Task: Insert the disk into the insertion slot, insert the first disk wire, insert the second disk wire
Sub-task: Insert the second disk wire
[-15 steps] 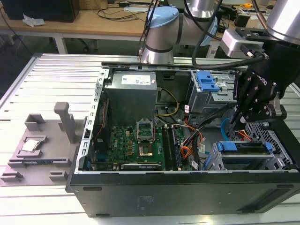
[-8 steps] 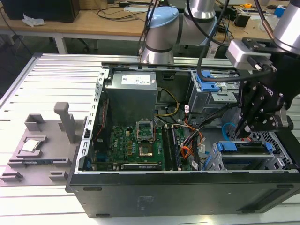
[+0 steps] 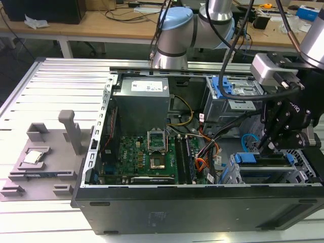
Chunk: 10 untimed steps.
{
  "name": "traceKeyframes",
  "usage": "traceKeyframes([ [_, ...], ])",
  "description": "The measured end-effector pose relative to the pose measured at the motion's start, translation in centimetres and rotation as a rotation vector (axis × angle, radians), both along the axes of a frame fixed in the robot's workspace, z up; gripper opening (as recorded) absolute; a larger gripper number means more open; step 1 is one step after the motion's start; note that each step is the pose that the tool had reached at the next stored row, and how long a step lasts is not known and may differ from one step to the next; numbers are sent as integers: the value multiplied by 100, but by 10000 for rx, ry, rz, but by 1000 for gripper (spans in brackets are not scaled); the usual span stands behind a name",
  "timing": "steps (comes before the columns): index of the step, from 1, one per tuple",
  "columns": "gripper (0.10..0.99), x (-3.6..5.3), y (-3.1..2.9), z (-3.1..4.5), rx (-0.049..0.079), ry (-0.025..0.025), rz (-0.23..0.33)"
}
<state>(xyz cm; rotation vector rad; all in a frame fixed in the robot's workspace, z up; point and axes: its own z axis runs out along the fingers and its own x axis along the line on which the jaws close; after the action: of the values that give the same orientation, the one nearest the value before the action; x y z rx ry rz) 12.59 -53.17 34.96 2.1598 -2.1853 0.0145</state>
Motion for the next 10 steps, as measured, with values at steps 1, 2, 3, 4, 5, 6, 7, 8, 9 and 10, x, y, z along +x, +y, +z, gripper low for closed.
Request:
traceKeyframes([
  [1,165,11,-2,-6,1,0,0],
  [2,165,27,-3,-12,1,0,1],
  [3,165,38,-4,-16,1,0,0],
  [4,165,50,-4,-19,0,0,0],
  [5,165,58,-4,-24,0,0,1],
  [6,165,62,-4,-27,-3,0,1],
  [7,165,65,-4,-33,-1,0,0],
  [8,165,67,-4,-38,-1,0,-1],
  [9,165,71,-4,-42,-2,0,0],
  [10,165,74,-4,-46,-2,0,1],
])
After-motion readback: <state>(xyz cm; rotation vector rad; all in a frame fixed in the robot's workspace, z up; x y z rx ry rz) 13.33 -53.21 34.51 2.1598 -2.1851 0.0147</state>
